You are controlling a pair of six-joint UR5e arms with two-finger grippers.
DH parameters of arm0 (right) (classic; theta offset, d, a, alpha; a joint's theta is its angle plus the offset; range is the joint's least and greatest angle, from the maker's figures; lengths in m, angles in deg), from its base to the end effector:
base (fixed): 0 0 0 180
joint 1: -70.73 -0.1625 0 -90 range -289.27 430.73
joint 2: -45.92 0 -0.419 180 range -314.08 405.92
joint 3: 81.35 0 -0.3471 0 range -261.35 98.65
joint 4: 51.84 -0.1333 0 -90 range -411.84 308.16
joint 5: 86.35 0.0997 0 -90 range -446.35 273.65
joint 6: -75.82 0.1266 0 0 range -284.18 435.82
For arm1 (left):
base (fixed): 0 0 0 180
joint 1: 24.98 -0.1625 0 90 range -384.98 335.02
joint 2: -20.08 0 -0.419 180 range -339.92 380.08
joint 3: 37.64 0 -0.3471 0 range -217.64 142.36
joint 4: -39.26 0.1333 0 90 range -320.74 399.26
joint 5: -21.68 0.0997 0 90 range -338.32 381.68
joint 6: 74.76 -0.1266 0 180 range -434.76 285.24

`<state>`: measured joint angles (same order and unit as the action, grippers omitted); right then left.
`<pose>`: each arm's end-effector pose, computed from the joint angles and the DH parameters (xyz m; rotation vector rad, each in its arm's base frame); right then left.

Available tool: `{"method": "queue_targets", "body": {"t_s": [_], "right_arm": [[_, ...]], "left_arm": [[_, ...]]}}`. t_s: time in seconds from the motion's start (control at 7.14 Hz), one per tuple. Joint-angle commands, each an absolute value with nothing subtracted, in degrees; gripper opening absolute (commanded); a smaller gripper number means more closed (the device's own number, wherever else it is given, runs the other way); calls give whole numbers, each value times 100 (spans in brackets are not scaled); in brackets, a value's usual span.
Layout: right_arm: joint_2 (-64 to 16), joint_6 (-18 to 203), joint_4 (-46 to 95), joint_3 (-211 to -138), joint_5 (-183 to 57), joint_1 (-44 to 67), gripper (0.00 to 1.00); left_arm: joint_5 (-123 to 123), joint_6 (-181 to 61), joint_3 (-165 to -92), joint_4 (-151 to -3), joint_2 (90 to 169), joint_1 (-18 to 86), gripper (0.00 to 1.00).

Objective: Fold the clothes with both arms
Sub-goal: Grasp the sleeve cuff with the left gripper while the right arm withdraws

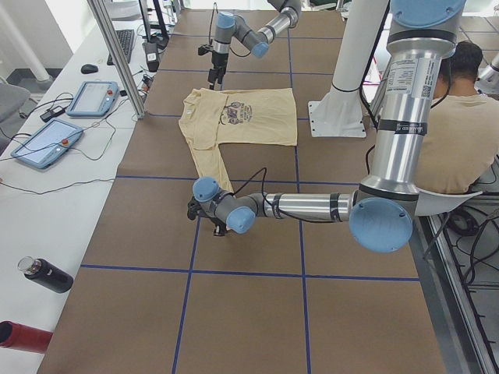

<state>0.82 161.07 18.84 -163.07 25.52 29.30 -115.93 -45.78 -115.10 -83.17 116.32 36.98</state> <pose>-0.4885 -0.5460 0.2355 0.0558 -1.0303 0.3967 0.2082 -0.4756 0.6498 -0.0123 0.9219 0.1742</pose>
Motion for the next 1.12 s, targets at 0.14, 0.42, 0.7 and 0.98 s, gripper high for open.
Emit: {"method": "queue_targets", "body": {"t_s": [0.14,0.42,0.7,0.98], "right_arm": [[83,16116,1883,-16300,2545,2951,99],[84,16116,1883,-16327,2545,2951,99],[-344,16055,1883,-16763,2632,2881,99],[-1213,15399,1883,-17466,3017,2487,99]], "left_arm": [[-11595,-4558,-11559,-8317,11632,3698,0],[-11604,-4087,-12048,-8265,11693,3698,0],[-11648,-3157,-12629,-8168,11919,3680,0],[-11639,-1473,-12562,-8080,13076,3087,0]]}}
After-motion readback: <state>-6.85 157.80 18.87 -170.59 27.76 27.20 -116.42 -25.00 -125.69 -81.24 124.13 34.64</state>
